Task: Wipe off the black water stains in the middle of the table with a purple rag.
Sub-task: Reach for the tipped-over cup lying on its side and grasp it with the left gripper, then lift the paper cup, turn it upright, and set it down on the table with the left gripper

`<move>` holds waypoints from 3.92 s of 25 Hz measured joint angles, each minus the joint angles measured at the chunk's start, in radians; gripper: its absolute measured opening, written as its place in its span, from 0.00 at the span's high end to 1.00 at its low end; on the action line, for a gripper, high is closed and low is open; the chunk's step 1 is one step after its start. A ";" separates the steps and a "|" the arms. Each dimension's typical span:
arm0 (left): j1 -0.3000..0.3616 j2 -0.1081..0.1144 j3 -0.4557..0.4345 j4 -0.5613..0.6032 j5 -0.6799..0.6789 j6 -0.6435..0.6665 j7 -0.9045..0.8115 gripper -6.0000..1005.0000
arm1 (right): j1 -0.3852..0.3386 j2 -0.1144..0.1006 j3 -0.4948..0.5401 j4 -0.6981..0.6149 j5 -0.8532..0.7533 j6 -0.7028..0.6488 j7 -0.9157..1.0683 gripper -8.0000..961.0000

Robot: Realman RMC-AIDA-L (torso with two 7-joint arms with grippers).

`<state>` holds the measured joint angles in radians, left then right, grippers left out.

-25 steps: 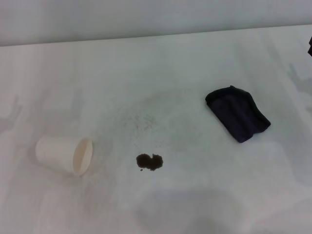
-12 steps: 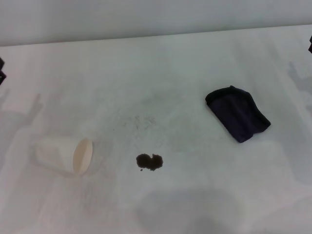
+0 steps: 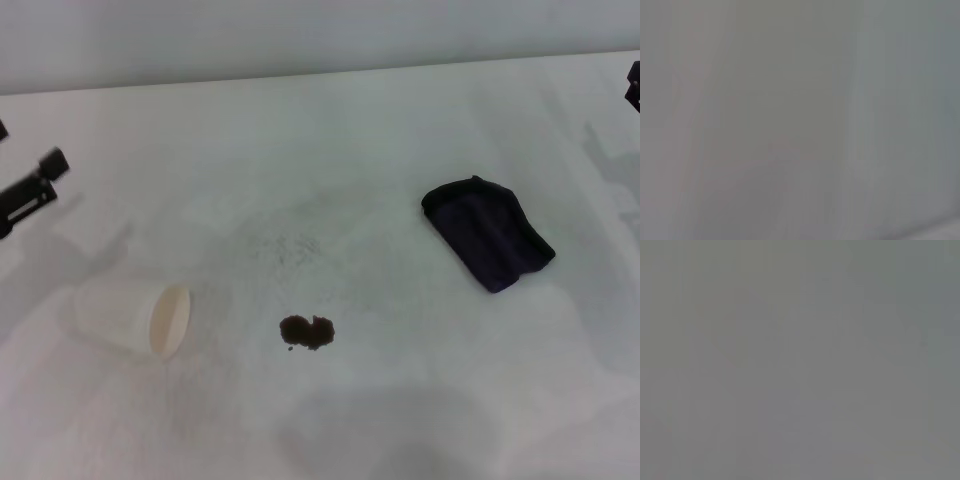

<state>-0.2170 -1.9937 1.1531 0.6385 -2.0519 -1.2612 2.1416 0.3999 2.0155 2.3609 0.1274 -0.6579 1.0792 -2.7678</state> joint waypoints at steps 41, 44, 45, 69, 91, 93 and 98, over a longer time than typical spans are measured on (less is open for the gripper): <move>-0.121 -0.075 -0.078 0.849 1.377 -0.418 -0.321 0.13 | -0.023 0.012 0.001 -0.121 0.114 0.151 0.089 0.09; -0.121 -0.075 -0.052 0.846 1.381 -0.394 -0.305 0.13 | -0.028 0.012 0.001 -0.129 0.112 0.154 0.090 0.09; -0.122 -0.075 -0.045 0.843 1.382 -0.387 -0.299 0.13 | -0.032 0.012 0.001 -0.130 0.111 0.156 0.090 0.09; -0.164 -0.082 0.114 0.638 1.357 -0.122 -0.180 0.15 | -0.039 0.012 -0.008 -0.157 0.106 0.185 0.093 0.09; -0.190 -0.080 0.033 0.557 1.173 -0.066 -0.117 0.37 | -0.030 0.012 -0.009 -0.154 0.102 0.185 0.093 0.09; -0.182 -0.080 -0.007 0.567 1.098 -0.084 -0.115 0.38 | -0.028 0.012 -0.009 -0.150 0.095 0.185 0.092 0.09; -0.121 -0.081 -0.074 0.550 0.818 -0.086 -0.061 0.39 | -0.018 0.008 -0.009 -0.141 0.076 0.188 0.082 0.09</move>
<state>-0.3378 -2.0748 1.0790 1.1884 -1.2335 -1.3470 2.0801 0.3818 2.0235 2.3515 -0.0134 -0.5823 1.2669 -2.6863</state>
